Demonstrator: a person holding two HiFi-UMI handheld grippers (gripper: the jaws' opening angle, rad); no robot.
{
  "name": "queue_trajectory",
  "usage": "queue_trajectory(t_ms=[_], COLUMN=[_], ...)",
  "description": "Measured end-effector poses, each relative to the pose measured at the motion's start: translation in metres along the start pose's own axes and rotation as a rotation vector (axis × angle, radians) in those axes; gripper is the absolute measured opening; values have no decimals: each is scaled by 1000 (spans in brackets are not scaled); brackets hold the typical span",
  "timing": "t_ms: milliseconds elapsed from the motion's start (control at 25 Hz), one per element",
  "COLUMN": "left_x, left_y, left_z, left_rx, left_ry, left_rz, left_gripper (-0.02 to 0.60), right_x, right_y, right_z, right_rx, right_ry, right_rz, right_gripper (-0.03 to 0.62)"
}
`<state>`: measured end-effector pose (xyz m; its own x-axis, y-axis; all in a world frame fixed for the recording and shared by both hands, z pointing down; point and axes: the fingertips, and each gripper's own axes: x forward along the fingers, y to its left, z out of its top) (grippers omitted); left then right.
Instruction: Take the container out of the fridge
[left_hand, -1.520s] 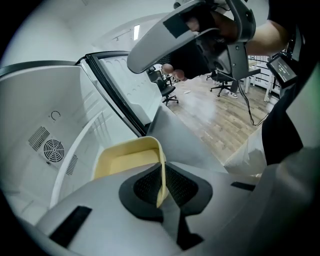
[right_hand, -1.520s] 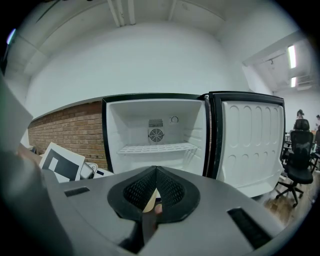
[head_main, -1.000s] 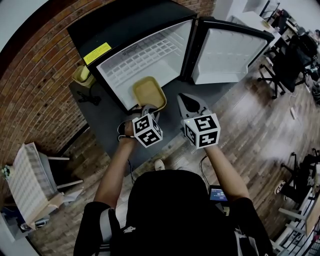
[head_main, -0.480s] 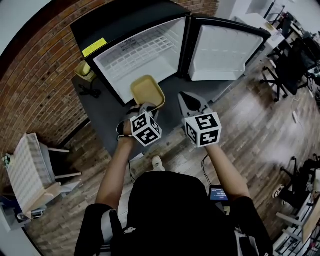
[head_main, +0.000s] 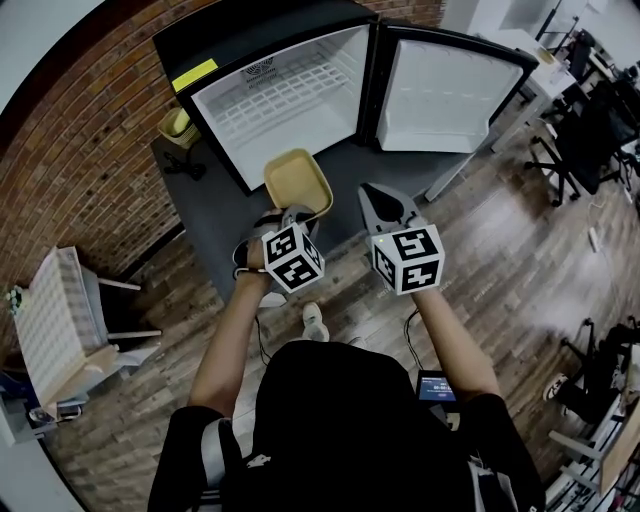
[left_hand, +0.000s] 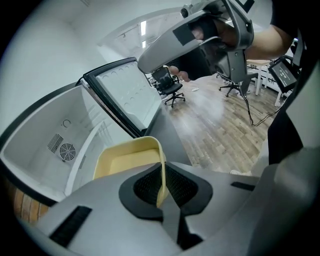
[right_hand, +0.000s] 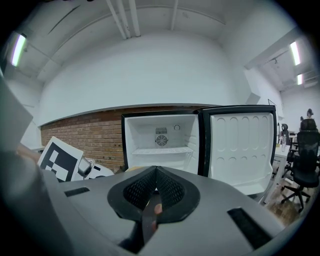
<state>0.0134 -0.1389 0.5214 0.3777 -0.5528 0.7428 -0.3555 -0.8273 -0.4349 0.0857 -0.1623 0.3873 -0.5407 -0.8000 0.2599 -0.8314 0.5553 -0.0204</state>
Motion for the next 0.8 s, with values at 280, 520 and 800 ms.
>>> queue_trajectory(t_ms=[280, 520, 800], left_x=[-18, -32, -46], left_y=[-21, -41, -61], left_z=[0, 5, 7], left_rx=[-7, -9, -7], left_ry=[18, 15, 15], left_rz=[18, 33, 46], left_gripper=[28, 28, 28], right_x=[-24, -45, -65], right_y=[10, 20, 29], right_z=[-7, -16, -22], right_rx=[-2, -13, -18], right_ry=[-7, -9, -17], right_rz=[17, 25, 29], right_gripper=[40, 40, 40])
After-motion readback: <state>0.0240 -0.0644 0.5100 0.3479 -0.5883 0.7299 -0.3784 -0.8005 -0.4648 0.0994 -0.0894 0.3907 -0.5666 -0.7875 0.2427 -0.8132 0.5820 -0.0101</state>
